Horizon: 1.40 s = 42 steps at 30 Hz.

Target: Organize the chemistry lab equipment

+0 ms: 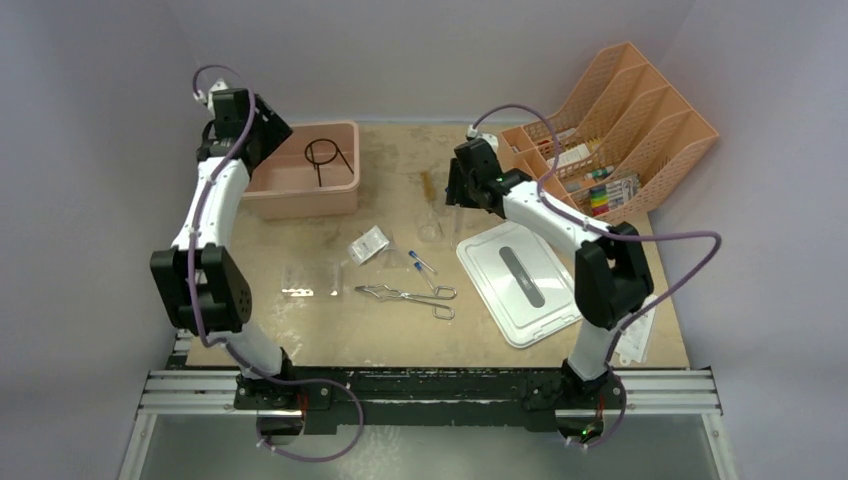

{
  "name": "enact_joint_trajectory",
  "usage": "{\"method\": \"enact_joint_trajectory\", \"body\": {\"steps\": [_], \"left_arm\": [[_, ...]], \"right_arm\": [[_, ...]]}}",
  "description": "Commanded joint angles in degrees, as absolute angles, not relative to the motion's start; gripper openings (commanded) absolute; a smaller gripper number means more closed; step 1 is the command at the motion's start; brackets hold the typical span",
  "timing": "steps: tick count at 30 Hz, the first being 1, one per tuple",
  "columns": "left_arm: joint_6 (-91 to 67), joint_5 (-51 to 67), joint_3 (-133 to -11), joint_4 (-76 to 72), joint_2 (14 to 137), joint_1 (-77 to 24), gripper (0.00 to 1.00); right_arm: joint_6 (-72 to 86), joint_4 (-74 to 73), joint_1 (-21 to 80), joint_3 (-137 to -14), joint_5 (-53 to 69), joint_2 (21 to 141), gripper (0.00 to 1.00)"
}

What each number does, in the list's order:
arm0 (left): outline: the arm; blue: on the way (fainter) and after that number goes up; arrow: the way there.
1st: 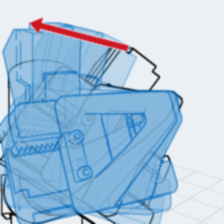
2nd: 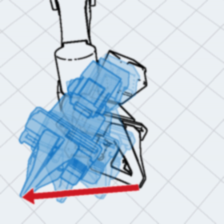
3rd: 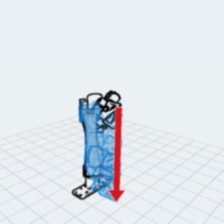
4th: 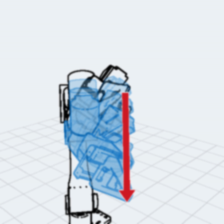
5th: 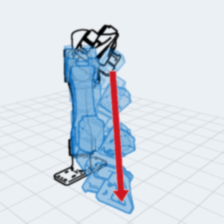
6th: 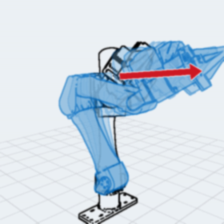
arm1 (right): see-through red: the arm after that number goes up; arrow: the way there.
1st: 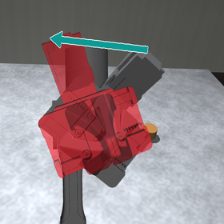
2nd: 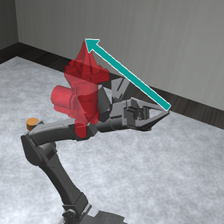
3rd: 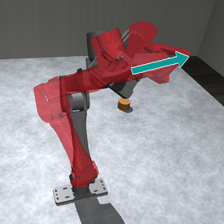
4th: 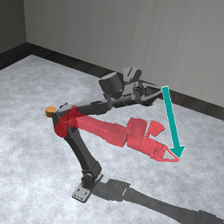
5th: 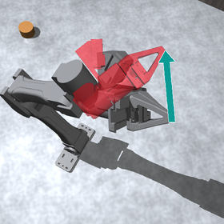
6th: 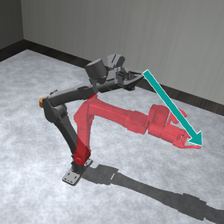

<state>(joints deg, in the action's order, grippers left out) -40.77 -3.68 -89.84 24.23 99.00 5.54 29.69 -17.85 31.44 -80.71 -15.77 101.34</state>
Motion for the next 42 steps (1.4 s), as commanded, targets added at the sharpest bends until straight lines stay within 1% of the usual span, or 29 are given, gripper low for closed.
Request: {"method": "enact_joint_trajectory", "body": {"steps": [1, 6, 9, 12, 15, 19, 26, 31, 33, 35, 38, 42], "left_arm": [[-35.62, -5.37, -87.99, 28.61, 87.58, 5.71, 0.69], [-36.54, 1.57, -82.16, 28.05, 80.51, 5.55, 0.69], [-37.19, 3.88, -79.19, 27.54, 78.40, 5.54, 0.69], [-37.94, 6.15, -77.61, 27.12, 77.87, 5.54, 0.69], [-38.48, 8.47, -76.95, 26.37, 78.11, 5.55, 0.69], [-38.82, 9.86, -76.91, 26.09, 78.58, 5.40, 0.69], [-39.46, 10.97, -77.05, 25.50, 79.23, 4.57, 0.69], [-40.02, 11.34, -77.57, 25.18, 79.82, 3.43, 0.69], [-40.44, 11.88, -77.71, 24.87, 80.20, 2.95, 0.69], [-40.77, 12.94, -77.82, 24.50, 80.67, 2.50, 0.69], [-41.82, 14.02, -77.82, 23.68, 80.73, 2.06, 0.70], [-43.98, 17.25, -77.10, 20.56, 80.78, 2.01, 0.75]], "right_arm": [[32.19, -21.35, 31.16, -85.57, -18.31, 106.29, 0.59], [32.74, -23.16, 30.86, -87.81, -17.00, 111.41, 0.58], [33.31, -23.05, 30.70, -87.18, -15.68, 113.13, 0.53], [32.96, -22.64, 30.59, -86.88, -14.19, 114.48, 0.53], [31.76, -19.39, 30.57, -85.26, -10.91, 114.70, 0.54], [32.13, -20.70, 30.51, -86.19, -11.17, 116.30, 0.53], [32.29, -19.88, 30.41, -85.00, -11.42, 118.28, 0.44], [31.83, -18.92, 30.41, -84.76, -12.67, 118.90, 0.36], [31.26, -17.98, 30.37, -84.69, -13.00, 119.09, 0.30], [30.37, -16.97, 30.18, -84.52, -13.73, 118.83, 0.22], [28.59, -15.37, 29.05, -84.28, -13.73, 116.17, 0.17], [25.56, -11.56, 26.93, -83.18, -10.50, 108.91, 0.16]]}}
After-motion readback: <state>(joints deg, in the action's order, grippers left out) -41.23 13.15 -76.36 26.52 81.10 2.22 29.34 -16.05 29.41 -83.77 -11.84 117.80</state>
